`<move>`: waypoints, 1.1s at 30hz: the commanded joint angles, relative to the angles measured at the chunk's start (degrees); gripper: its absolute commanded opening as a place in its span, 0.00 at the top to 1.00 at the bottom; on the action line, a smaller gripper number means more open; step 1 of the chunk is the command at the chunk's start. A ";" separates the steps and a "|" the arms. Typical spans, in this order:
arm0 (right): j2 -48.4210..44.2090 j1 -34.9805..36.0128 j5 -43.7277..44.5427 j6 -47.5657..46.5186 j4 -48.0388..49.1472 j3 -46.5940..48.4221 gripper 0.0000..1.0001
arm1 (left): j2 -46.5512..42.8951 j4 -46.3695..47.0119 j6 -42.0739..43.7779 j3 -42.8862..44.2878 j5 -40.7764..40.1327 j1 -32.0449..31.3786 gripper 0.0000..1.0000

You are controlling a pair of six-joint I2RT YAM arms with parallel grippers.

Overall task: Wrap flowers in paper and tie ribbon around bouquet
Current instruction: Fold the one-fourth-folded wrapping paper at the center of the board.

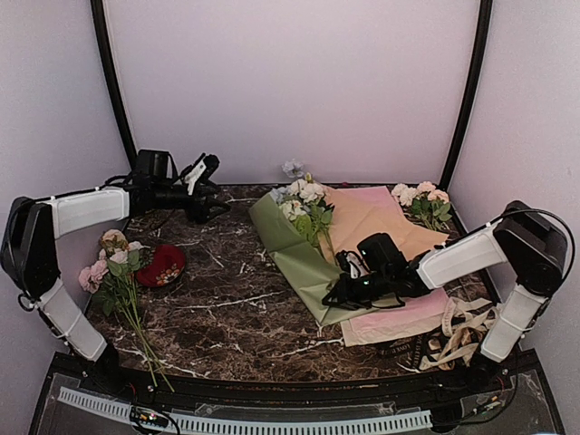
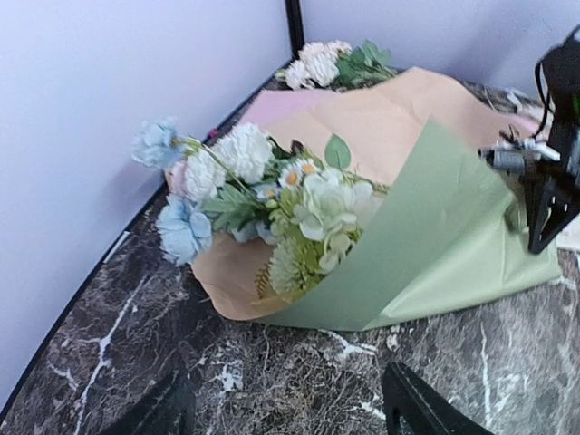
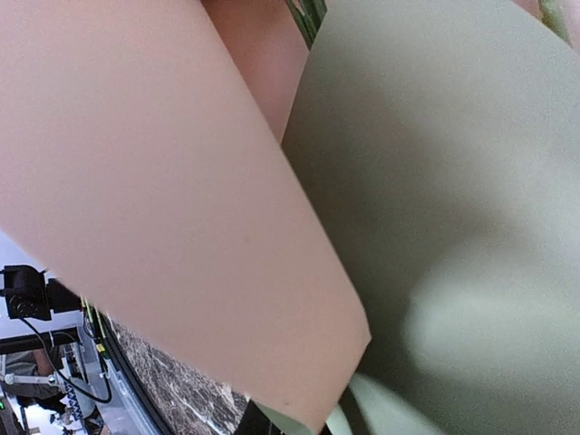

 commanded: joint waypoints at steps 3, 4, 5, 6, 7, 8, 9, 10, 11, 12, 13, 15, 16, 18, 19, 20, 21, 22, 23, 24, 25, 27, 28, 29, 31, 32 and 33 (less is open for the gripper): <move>1.41 -0.10 -1.95 -1.21 -1.75 1.94 1.00 | 17.01 -11.06 26.12 12.03 6.77 0.43 0.27; 1.72 -0.10 -1.95 -1.21 -2.47 2.21 1.00 | 19.29 -12.00 27.40 13.97 8.09 0.49 0.26; 1.94 -0.08 -1.95 -1.21 -3.00 2.52 1.00 | 21.49 -10.95 27.94 15.10 9.54 0.46 0.25; 2.23 -0.08 -2.20 -2.85 -3.68 2.92 1.00 | 22.66 -8.67 28.13 15.51 9.83 0.49 0.24; 2.51 -0.09 -2.26 -3.17 -4.25 3.31 1.00 | 23.58 -6.09 28.45 15.53 9.44 0.44 0.24; 2.72 -0.15 -2.42 -3.25 -4.59 3.65 1.00 | 24.21 -3.51 28.64 15.33 9.06 0.43 0.24; 2.77 -0.19 -2.60 -3.33 -4.92 3.83 1.00 | 24.83 -2.09 29.30 15.49 8.88 0.43 0.24; 2.87 -0.21 -2.64 -3.49 -5.16 4.08 1.00 | 25.41 -1.66 30.38 15.93 9.13 0.40 0.23; 3.03 -0.22 -2.83 -3.66 -5.54 4.27 1.00 | 25.98 -1.83 31.17 16.60 9.65 0.37 0.23; 3.27 -0.22 -2.94 -3.79 -5.92 4.62 1.00 | 26.51 -2.07 31.80 17.49 10.09 0.26 0.23; 3.54 -0.25 -3.08 -4.01 -6.36 4.86 1.00 | 26.92 -2.23 32.27 18.18 10.32 0.05 0.23; 4.00 -0.42 -3.31 -4.36 -7.27 5.45 1.00 | 27.56 -2.20 33.76 18.93 10.15 -0.49 0.22; 4.08 -0.50 -3.42 -4.47 -7.68 5.72 1.00 | 27.79 -1.82 34.27 18.91 9.94 -0.59 0.21; 4.11 -0.68 -3.62 -4.61 -8.18 6.09 1.00 | 28.47 -1.21 35.45 19.18 9.46 -0.64 0.21; 4.03 -0.81 -3.61 -4.69 -8.41 6.22 1.00 | 28.99 -1.19 36.03 19.51 9.34 -0.59 0.21; 3.84 -0.85 -3.62 -4.81 -8.67 6.38 1.00 | 29.48 -1.68 36.53 20.25 9.86 -0.56 0.21; 3.84 -0.98 -3.58 -4.91 -9.03 6.56 1.00 | 30.09 -3.10 37.08 21.37 10.93 -0.55 0.21; 3.90 -1.08 -3.49 -5.10 -9.53 6.95 1.00 | 30.81 -5.15 37.87 22.79 12.32 -0.63 0.22; 3.96 -1.10 -3.46 -5.37 -10.20 7.27 1.00 | 31.54 -7.93 39.22 24.40 13.34 -0.81 0.23; 3.95 -1.13 -3.39 -5.60 -10.82 7.70 1.00 | 32.34 -10.28 40.70 25.67 13.62 -1.06 0.25; 3.95 -1.16 -3.30 -5.80 -11.18 8.01 1.00 | 33.25 -12.59 42.48 26.64 13.19 -1.59 0.27; 3.77 -1.17 -3.15 -5.97 -11.73 8.56 1.00 | 33.98 -15.03 44.73 27.48 12.48 -2.10 0.32; 3.67 -1.14 -3.22 -6.01 -11.79 8.61 1.00 | 34.06 -15.24 44.70 27.60 12.96 -2.09 0.36; 3.63 -1.22 -3.12 -5.94 -11.95 8.70 1.00 | 34.10 -15.32 44.37 27.82 13.36 -2.13 0.40; 3.60 -1.27 -2.98 -5.85 -12.13 8.78 1.00 | 34.31 -16.19 44.05 28.42 14.23 -2.05 0.47; 3.66 -1.35 -2.97 -5.84 -12.29 8.89 1.00 | 34.52 -16.87 44.14 28.82 14.66 -2.10 0.51; 3.63 -1.32 -2.94 -5.84 -12.40 8.88 1.00 | 34.70 -17.75 44.31 29.27 15.09 -2.10 0.55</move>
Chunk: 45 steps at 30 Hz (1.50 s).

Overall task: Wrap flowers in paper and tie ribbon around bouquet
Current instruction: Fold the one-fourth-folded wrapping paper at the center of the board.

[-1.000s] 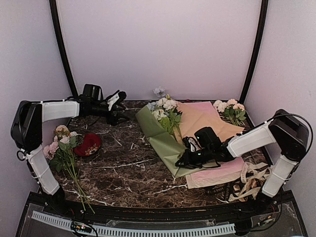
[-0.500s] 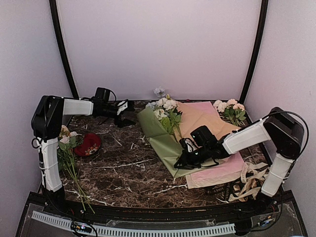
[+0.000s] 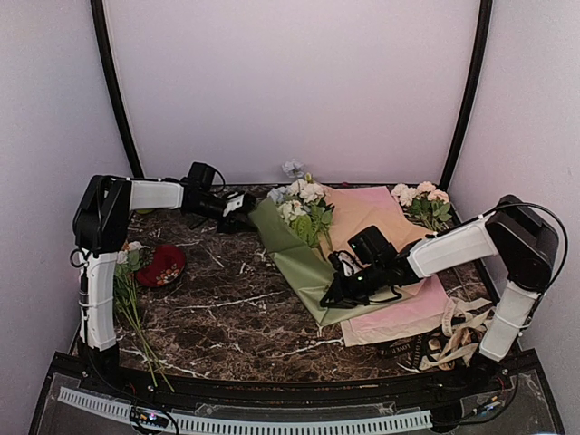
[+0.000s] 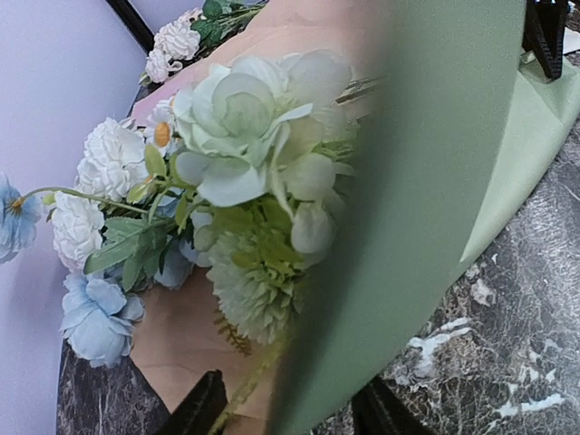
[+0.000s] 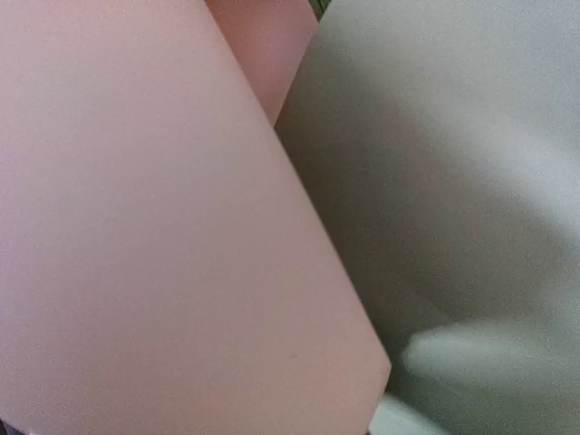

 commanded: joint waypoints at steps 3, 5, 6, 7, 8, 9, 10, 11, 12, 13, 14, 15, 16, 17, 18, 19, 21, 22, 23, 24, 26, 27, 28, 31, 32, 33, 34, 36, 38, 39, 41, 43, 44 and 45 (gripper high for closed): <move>0.15 -0.39 -0.07 -0.67 -1.27 1.38 1.00 | 0.50 -6.96 2.08 3.29 4.89 -0.26 0.69; 0.18 -0.45 -0.08 -0.74 -1.51 1.44 1.00 | 0.67 -6.98 1.88 3.29 4.35 -0.30 0.82; 0.05 -0.40 -0.03 -0.80 -1.67 1.47 1.00 | 0.72 -6.84 1.71 3.29 3.55 -0.31 0.90; 0.02 -0.40 -0.03 -0.83 -1.81 1.55 1.00 | 0.75 -6.67 1.49 3.29 2.93 -0.29 0.98; -0.13 -0.44 -0.02 -0.92 -1.98 1.47 1.00 | 0.80 -6.56 1.31 3.36 2.00 -0.25 1.00; -0.28 -0.40 -0.03 -0.93 -2.18 1.30 1.00 | 0.85 -6.45 1.10 3.52 0.47 -0.15 1.00; -0.64 -0.43 -0.20 -1.01 -2.36 1.07 1.00 | 0.85 -6.44 1.02 3.88 -0.22 -0.05 1.00; -0.89 -0.40 -0.44 -0.97 -2.54 0.76 1.00 | 0.85 -6.44 0.99 4.23 -0.63 0.22 1.00; -1.16 -0.43 -0.80 -1.13 -2.72 0.47 1.00 | 0.85 -6.61 0.94 4.79 -0.85 0.40 1.00; -1.36 -0.40 -1.31 -1.45 -2.95 0.22 1.00 | 0.83 -7.16 1.12 5.40 -1.25 0.64 1.00; -1.52 -0.39 -2.04 -1.76 -3.06 -0.04 1.00 | 0.92 -7.98 1.53 6.19 -1.68 0.72 1.00; -1.64 -0.33 -3.04 -2.07 -3.17 -0.25 1.00 | 0.94 -9.26 2.08 7.40 -2.11 0.79 1.00; -1.70 -0.16 -4.85 -2.51 -3.23 -0.40 1.00 | 0.87 -10.79 2.79 8.40 -2.46 0.83 1.00; -1.98 0.22 -6.13 -3.02 -3.57 -0.26 1.00 | 0.86 -12.64 3.56 9.39 -2.75 0.84 1.00; -2.37 0.61 -6.79 -3.83 -4.33 -0.01 1.00 | 0.73 -14.96 4.25 10.53 -2.97 0.88 1.00; -2.79 1.16 -7.12 -4.54 -5.35 0.26 1.00 | 0.58 -18.08 4.95 11.35 -3.15 0.83 1.00; -3.52 1.89 -8.16 -5.34 -6.36 0.06 1.00 | -0.01 -21.36 6.76 11.50 -3.82 0.81 1.00; -3.83 1.96 -8.61 -5.03 -6.08 -0.63 1.00 | -0.40 -22.06 7.00 11.11 -4.11 0.88 1.00; -4.09 1.92 -8.70 -4.50 -5.51 -1.34 1.00 | -0.68 -21.99 6.98 10.34 -4.45 0.94 1.00; -4.20 1.93 -8.44 -4.21 -5.00 -1.82 1.00 | -0.74 -21.44 6.92 9.62 -4.60 0.97 1.00; -3.68 1.79 -7.47 -4.39 -4.97 -1.74 1.00 | -0.62 -18.91 5.26 7.90 -4.39 0.91 1.00; -3.39 1.74 -6.70 -4.50 -5.22 -1.37 1.00 | -0.53 -17.33 4.04 7.13 -4.46 0.81 1.00; -3.24 1.60 -5.92 -4.50 -5.14 -1.18 1.00 | -0.42 -15.04 2.20 6.44 -4.75 0.84 1.00; -2.90 1.33 -4.35 -3.18 -2.85 -2.05 1.00 | -0.44 -5.05 -5.92 3.73 -6.88 0.85 0.93; -2.74 1.28 -4.25 -2.68 -2.15 -2.30 1.00 | -0.38 -1.34 -9.33 2.82 -9.07 0.82 0.91; -2.51 1.26 -4.03 -2.33 -1.65 -2.61 1.00 | -0.40 2.23 -13.38 2.23 -10.35 0.83 0.85; -2.51 1.27 -3.95 -1.87 -1.24 -2.82 1.00 | -0.39 5.04 -16.78 1.89 -11.44 0.83 0.80; -2.77 1.21 -3.54 -1.07 0.11 -3.84 1.00 | -0.51 7.86 -21.34 1.63 -12.41 0.87 0.67; -3.30 1.02 -2.85 -0.11 1.46 -4.68 1.00 | -0.57 7.25 -22.00 1.50 -12.13 0.81 0.54; -3.49 1.01 -2.63 0.28 2.19 -5.10 1.00 | -0.75 6.97 -22.39 1.27 -12.19 0.80 0.48; -3.77 1.01 -2.40 1.06 3.39 -5.58 1.00 | -1.72 8.08 -24.71 0.13 -13.99 0.83 0.39; -3.91 1.01 -2.60 1.56 4.14 -5.61 1.00 | -3.57 10.59 -26.53 -2.02 -16.96 0.83 0.35; -3.92 1.01 -2.61 1.54 4.14 -5.46 1.00 | -4.72 12.25 -27.35 -3.55 -18.40 0.88 0.34; -3.98 1.00 -2.51 1.35 3.87 -5.30 1.00 | -6.38 14.04 -28.43 -5.13 -19.53 0.81 0.34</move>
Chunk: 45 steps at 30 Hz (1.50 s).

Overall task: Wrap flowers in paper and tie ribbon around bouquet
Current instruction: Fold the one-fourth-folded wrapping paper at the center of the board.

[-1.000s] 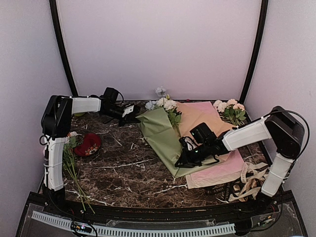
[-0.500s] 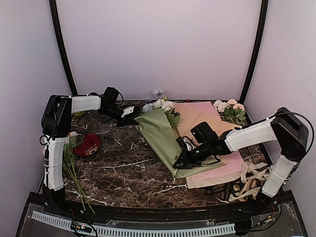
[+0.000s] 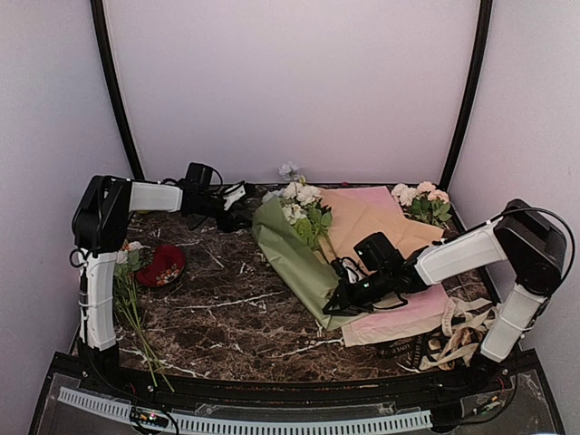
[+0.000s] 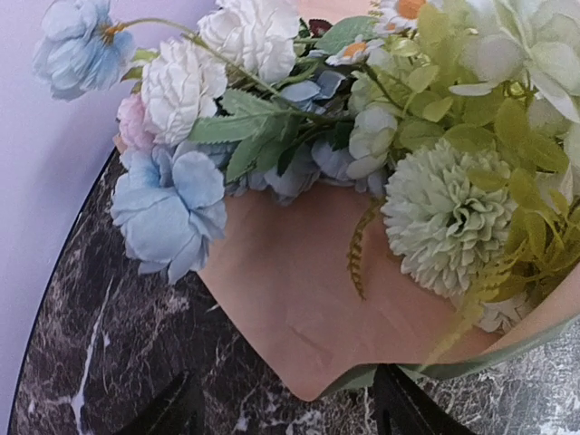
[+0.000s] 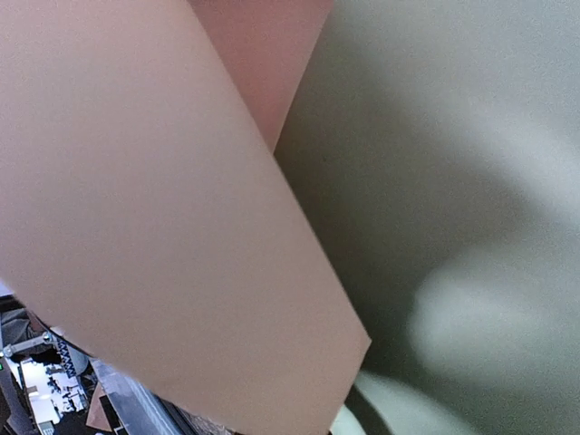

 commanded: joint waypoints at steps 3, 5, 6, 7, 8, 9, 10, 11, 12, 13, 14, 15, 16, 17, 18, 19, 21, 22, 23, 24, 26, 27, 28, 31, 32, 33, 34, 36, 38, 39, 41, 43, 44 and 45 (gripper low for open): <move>-1.17 -0.05 0.71 0.30 0.25 0.36 1.00 | -14.60 10.36 -7.50 -11.68 -2.27 0.43 0.33; -1.36 -0.06 0.80 0.01 -0.20 0.50 1.00 | -19.51 7.58 -1.34 -16.40 10.36 0.34 0.30; -1.37 -0.08 0.65 -0.15 -0.23 0.51 1.00 | -21.55 5.86 2.91 -19.21 16.46 0.04 0.26; -1.32 -0.07 0.51 -0.20 -0.30 0.58 1.00 | -22.77 5.55 4.98 -20.51 19.70 -0.55 0.21; -1.24 -0.10 0.42 -0.30 -0.31 0.57 1.00 | -23.18 6.01 4.69 -20.52 19.94 -1.29 0.18; -1.13 -0.11 0.37 -0.51 -0.49 0.66 1.00 | -22.70 6.41 3.23 -19.26 18.67 -1.97 0.16; -0.98 -0.06 0.34 -0.75 -0.83 0.84 1.00 | -21.33 5.95 1.86 -17.10 17.49 -2.39 0.16; -0.93 -0.06 0.37 -1.02 -1.04 1.16 1.00 | -19.41 4.83 1.14 -14.60 16.95 -2.46 0.16; -0.92 -0.10 0.53 -1.14 -1.14 1.32 1.00 | -17.36 3.48 0.35 -11.83 16.44 -2.44 0.16; -1.04 -0.06 0.70 -1.23 -1.14 1.48 1.00 | -14.98 1.88 -0.07 -9.14 15.91 -2.43 0.16; -1.16 -0.07 0.71 -1.24 -1.05 1.44 1.00 | -12.82 -1.31 0.55 -5.91 16.50 -2.48 0.16; -1.18 -0.06 0.80 -1.27 -1.02 1.37 1.00 | -10.98 -5.47 1.89 -2.65 18.25 -2.59 0.17; -1.19 -0.06 0.80 -1.28 -1.02 1.36 1.00 | -9.61 -9.71 3.88 0.02 21.00 -2.73 0.19; -1.19 -0.07 0.68 -1.31 -1.09 1.36 1.00 | -8.86 -13.63 5.77 1.51 24.09 -2.96 0.20; -1.19 -0.06 0.68 -1.40 -1.13 1.36 1.00 | -8.87 -15.15 7.49 1.89 26.92 -3.18 0.21; -1.23 -0.10 0.63 -1.45 -1.12 1.34 1.00 | -8.94 -16.36 8.94 1.94 28.58 -3.51 0.22; -1.40 -0.06 0.78 -1.37 -1.07 1.19 1.00 | -8.88 -18.83 10.30 2.58 29.98 -3.88 0.24; -1.51 -0.07 0.90 -1.43 -1.13 1.20 1.00 | -8.88 -20.22 11.54 2.93 30.34 -3.95 0.25; -1.60 -0.06 0.96 -1.45 -1.30 1.19 1.00 | -8.92 -21.08 11.80 3.13 30.15 -3.87 0.26; -1.74 -0.06 1.12 -1.49 -1.47 1.14 1.00 | -8.90 -21.84 11.98 3.48 29.75 -3.75 0.26; -2.05 -0.12 1.64 -1.46 -1.73 0.96 1.00 | -8.81 -23.78 13.33 4.12 29.45 -3.73 0.26; -2.14 -0.10 1.68 -1.43 -1.73 0.87 1.00 | -8.63 -24.90 14.47 4.37 29.71 -3.83 0.26; -2.14 -0.09 1.73 -1.53 -1.81 0.88 1.00 | -8.35 -25.50 14.98 4.78 29.69 -4.05 0.30; -2.15 -0.06 1.85 -1.63 -1.89 1.22 1.00 | -7.28 -24.55 12.63 6.00 27.45 -4.59 0.62; -2.27 -0.11 1.98 -1.51 -1.89 1.33 1.00 | -7.22 -23.72 11.79 6.20 27.34 -4.59 0.76; -2.43 -0.06 2.23 -1.40 -1.95 1.37 1.00 | -7.21 -22.47 10.69 6.31 27.37 -4.60 0.88; -2.77 -0.06 2.46 -1.27 -2.03 1.50 1.00 | -7.21 -20.53 8.80 6.34 27.25 -4.63 0.98; -3.32 -0.07 3.51 -1.31 -2.79 1.69 1.00 | -7.14 -12.47 1.62 5.89 24.91 -4.78 1.00; -3.79 -0.08 4.76 -1.60 -4.04 1.99 1.00 | -7.20 -1.27 -8.84 3.48 20.07 -4.97 1.00; -4.01 -0.06 5.26 -1.52 -4.28 1.95 1.00 | -7.06 3.07 -11.69 2.50 17.58 -5.28 1.00; -4.67 -0.06 6.12 -0.85 -3.70 1.41 1.00 | -6.62 7.33 -12.81 1.35 14.42 -6.39 1.00; -5.43 -0.11 6.54 -0.06 -2.85 0.85 1.00 | -6.00 9.04 -12.62 0.89 11.68 -7.80 1.00; -5.74 -0.06 6.71 0.28 -2.22 0.56 1.00 | -5.71 9.67 -12.51 0.77 10.09 -8.43 1.00; -5.75 -0.06 6.89 0.56 -1.50 0.23 1.00 | -5.39 10.59 -12.74 0.59 8.58 -9.05 1.00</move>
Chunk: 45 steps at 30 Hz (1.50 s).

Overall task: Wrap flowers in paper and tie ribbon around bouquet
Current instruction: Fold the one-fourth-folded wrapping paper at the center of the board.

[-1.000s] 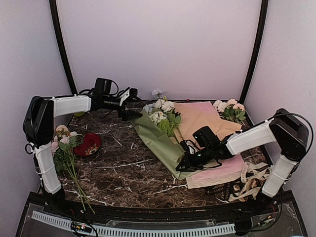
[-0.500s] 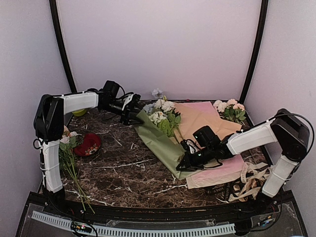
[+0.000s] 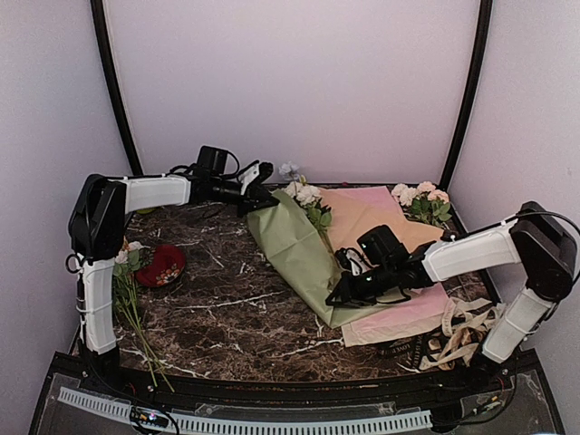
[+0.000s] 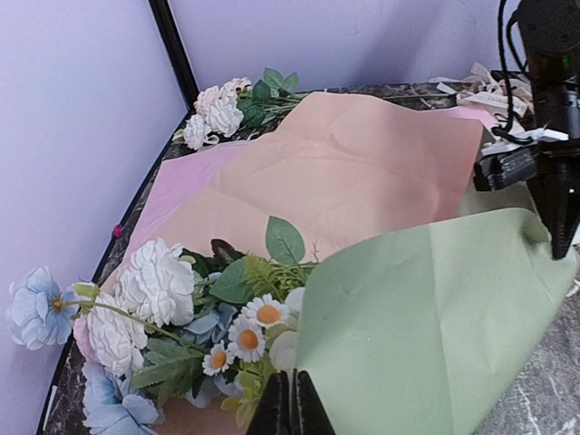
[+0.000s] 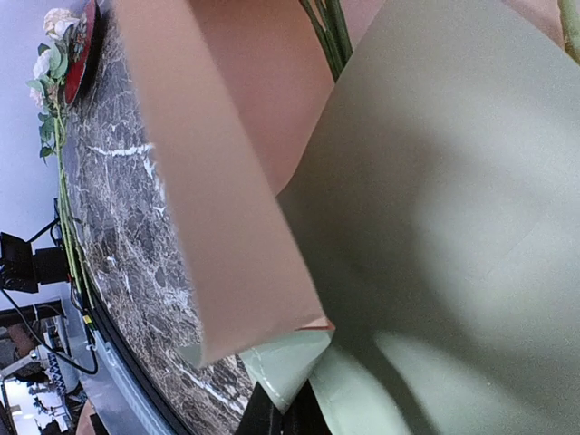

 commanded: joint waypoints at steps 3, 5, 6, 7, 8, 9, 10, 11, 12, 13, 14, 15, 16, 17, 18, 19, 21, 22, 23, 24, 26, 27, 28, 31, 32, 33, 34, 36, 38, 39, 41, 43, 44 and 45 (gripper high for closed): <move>-3.65 -0.06 3.55 2.26 2.98 -2.09 1.00 | 1.85 11.76 -5.27 -1.41 -13.03 -3.74 1.00; -4.61 -0.11 5.51 3.65 3.63 -3.74 1.00 | 2.48 13.84 -4.82 -1.69 -18.22 -4.60 1.00; -4.81 -0.16 5.98 4.21 4.31 -4.45 0.97 | 2.80 14.65 -4.52 -1.79 -20.06 -5.05 1.00; -4.87 -0.15 6.19 4.55 5.05 -5.00 0.94 | 3.13 14.99 -3.91 -1.84 -21.40 -5.48 1.00; -4.81 -0.19 6.20 4.66 5.61 -5.34 0.91 | 3.34 15.22 -3.18 -1.93 -22.16 -5.95 1.00; -4.79 -0.15 6.61 4.49 5.79 -5.43 0.89 | 3.49 15.28 -2.63 -1.93 -22.65 -6.38 1.00; -4.79 -0.20 7.00 4.29 5.64 -5.44 0.86 | 3.70 15.28 -2.17 -2.01 -22.92 -6.84 1.00; -4.89 -0.32 7.85 4.05 5.29 -5.41 0.83 | 3.88 15.28 -1.81 -2.02 -23.14 -7.15 1.00; -5.14 -0.45 8.58 3.77 5.06 -5.35 0.80 | 4.14 15.33 -1.76 -2.02 -23.36 -7.43 1.00; -5.45 -0.58 9.24 3.65 5.11 -5.37 0.77 | 4.31 15.37 -1.86 -1.94 -23.54 -7.69 1.00; -5.79 -0.82 9.63 3.56 5.26 -5.41 0.76 | 4.56 15.41 -1.82 -1.89 -23.72 -7.79 1.00; -6.15 -1.13 9.90 3.54 5.44 -5.55 0.76 | 4.70 15.50 -1.70 -1.85 -23.87 -7.84 1.00; -6.52 -1.46 10.21 3.52 5.40 -5.51 0.75 | 4.89 15.63 -1.72 -1.86 -24.12 -7.89 1.00; -6.85 -1.85 10.62 3.59 5.36 -5.57 0.74 | 5.05 15.74 -1.61 -1.89 -24.22 -7.92 1.00; -7.16 -2.16 10.94 3.55 5.37 -5.57 0.73 | 5.23 15.81 -1.54 -1.85 -24.19 -7.91 1.00; -7.19 -2.54 10.98 3.54 5.67 -5.58 0.73 | 5.38 15.94 -1.55 -1.80 -24.15 -7.95 1.00; -6.98 -3.18 10.02 3.42 6.42 -5.36 0.79 | 5.63 16.05 -1.63 -1.54 -24.37 -7.96 1.00; -6.72 -3.49 9.49 3.42 6.80 -5.15 0.82 | 5.74 16.02 -1.73 -1.36 -24.47 -8.08 1.00; -6.52 -3.63 9.18 3.42 7.13 -5.10 0.82 | 5.75 16.12 -1.65 -1.25 -24.50 -8.11 1.00; -6.34 -3.88 9.02 3.44 7.42 -5.05 0.84 | 5.84 16.19 -1.61 -1.23 -24.50 -8.11 1.00; -5.97 -4.32 8.64 3.58 7.94 -5.01 0.91 | 5.94 16.18 -1.51 -1.14 -24.71 -8.11 1.00; -5.87 -4.50 8.50 3.52 7.96 -4.93 0.96 | 5.96 16.18 -1.49 -1.08 -24.88 -8.06 1.00; -5.85 -4.66 8.46 3.51 7.95 -4.93 1.00 | 5.96 16.30 -1.43 -0.99 -25.18 -8.10 1.00; -6.22 -4.95 8.86 3.81 8.06 -5.66 1.00 | 5.97 16.97 -1.76 -0.80 -26.17 -8.14 1.00; -6.40 -5.04 9.35 4.08 8.16 -6.15 1.00 | 5.95 17.35 -2.02 -0.67 -26.48 -8.16 1.00; -6.50 -5.06 9.91 4.37 8.19 -6.71 1.00 | 5.92 17.53 -2.24 -0.51 -26.66 -8.31 1.00; -6.54 -5.13 10.27 4.70 8.44 -7.36 1.00 | 5.96 17.60 -2.09 -0.33 -26.86 -8.49 1.00; -6.40 -5.43 11.19 5.43 8.80 -8.57 1.00 | 5.88 17.51 -1.69 0.09 -27.81 -9.05 1.00; -6.22 -5.65 11.99 5.95 9.26 -9.71 1.00 | 5.94 17.28 -1.46 0.66 -28.94 -9.69 1.00; -6.08 -5.72 12.33 6.15 9.40 -10.04 1.00 | 5.96 17.41 -1.67 0.93 -29.50 -9.91 1.00; -5.73 -5.85 13.13 6.40 9.48 -10.75 1.00 | 6.08 17.92 -2.14 1.07 -30.66 -10.17 1.00; -5.16 -6.02 13.37 6.56 9.92 -11.28 1.00 | 6.53 18.17 -2.27 1.37 -32.05 -10.30 1.00; -4.77 -6.09 13.46 6.58 10.02 -11.46 1.00 | 6.92 18.22 -2.29 1.48 -33.00 -10.37 1.00; -4.34 -6.12 13.48 6.63 10.25 -11.61 1.00 | 7.31 18.43 -2.36 1.49 -34.00 -10.44 1.00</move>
